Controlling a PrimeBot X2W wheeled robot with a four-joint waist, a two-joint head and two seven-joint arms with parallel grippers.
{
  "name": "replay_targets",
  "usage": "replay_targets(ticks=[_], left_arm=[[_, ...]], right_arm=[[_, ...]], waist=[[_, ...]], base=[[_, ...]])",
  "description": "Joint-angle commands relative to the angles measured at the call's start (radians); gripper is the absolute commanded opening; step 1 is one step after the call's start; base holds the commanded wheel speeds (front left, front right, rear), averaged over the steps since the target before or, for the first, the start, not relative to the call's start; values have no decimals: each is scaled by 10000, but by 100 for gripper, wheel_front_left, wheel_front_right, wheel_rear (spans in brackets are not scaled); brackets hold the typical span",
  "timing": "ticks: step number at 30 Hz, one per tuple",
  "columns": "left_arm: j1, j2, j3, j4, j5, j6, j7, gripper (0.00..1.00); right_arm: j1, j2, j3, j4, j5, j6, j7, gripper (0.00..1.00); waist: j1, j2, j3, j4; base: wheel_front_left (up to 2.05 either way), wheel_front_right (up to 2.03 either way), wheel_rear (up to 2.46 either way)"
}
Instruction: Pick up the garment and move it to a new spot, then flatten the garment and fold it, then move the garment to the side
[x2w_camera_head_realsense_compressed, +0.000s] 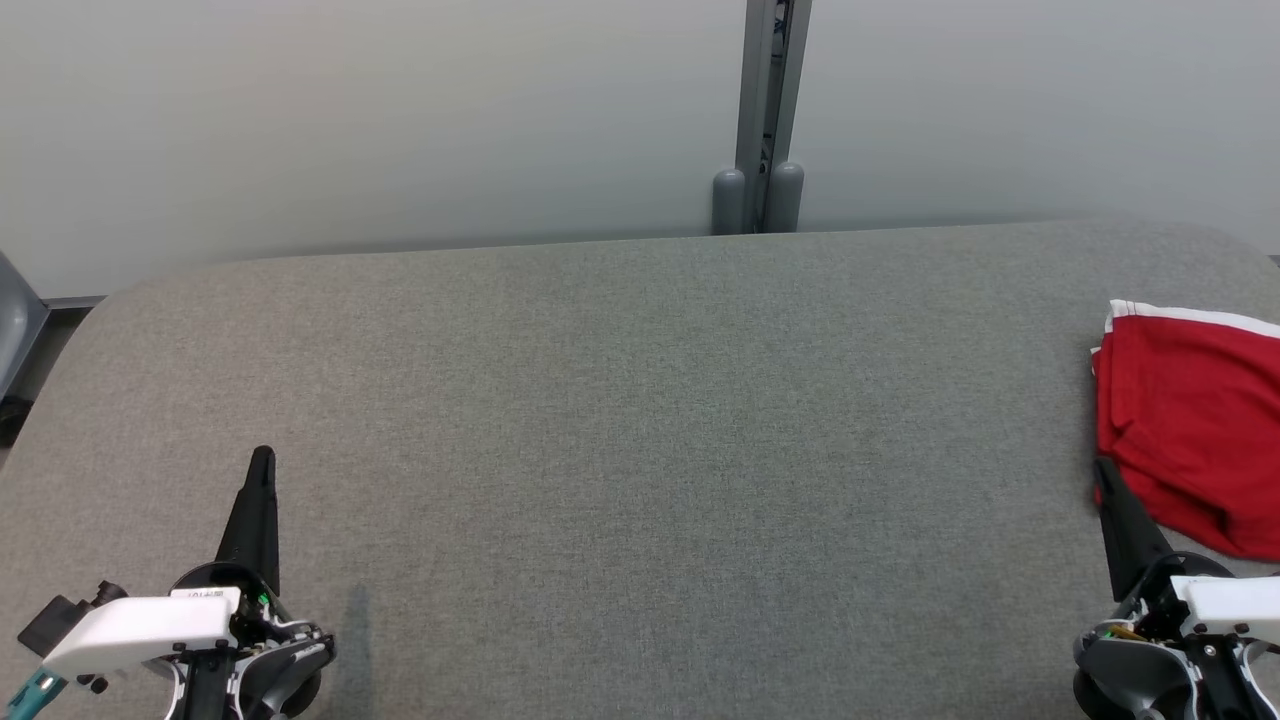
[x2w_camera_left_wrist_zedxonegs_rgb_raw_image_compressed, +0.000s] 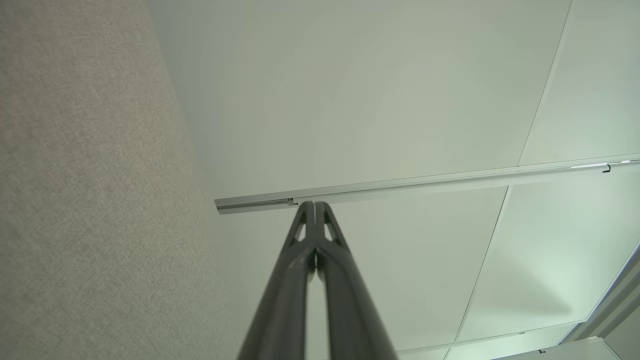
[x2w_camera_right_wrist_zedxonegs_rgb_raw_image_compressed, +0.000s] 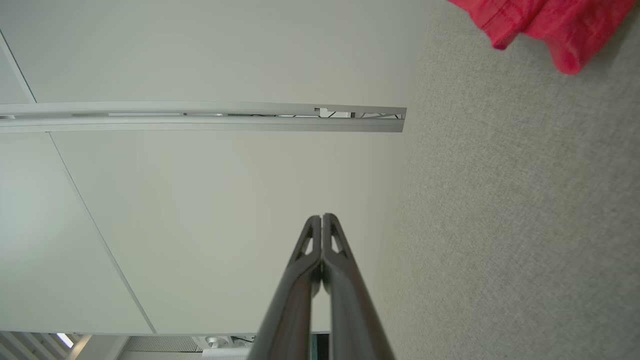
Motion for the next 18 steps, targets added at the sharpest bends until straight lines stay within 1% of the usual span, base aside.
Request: replay_targets(ticks=[1, 18], left_arm=[[-99, 53, 37, 6, -11, -24, 37, 0], [-99, 53, 36, 5, -12, -24, 36, 0]], right_arm=[[-86, -22, -44, 25, -25, 4, 47, 0], [-92, 6, -88, 28, -64, 4, 75, 0]], waist=[[0, 0, -1, 0], [0, 0, -1, 0]], base=[[0, 0, 0], [0, 0, 0]])
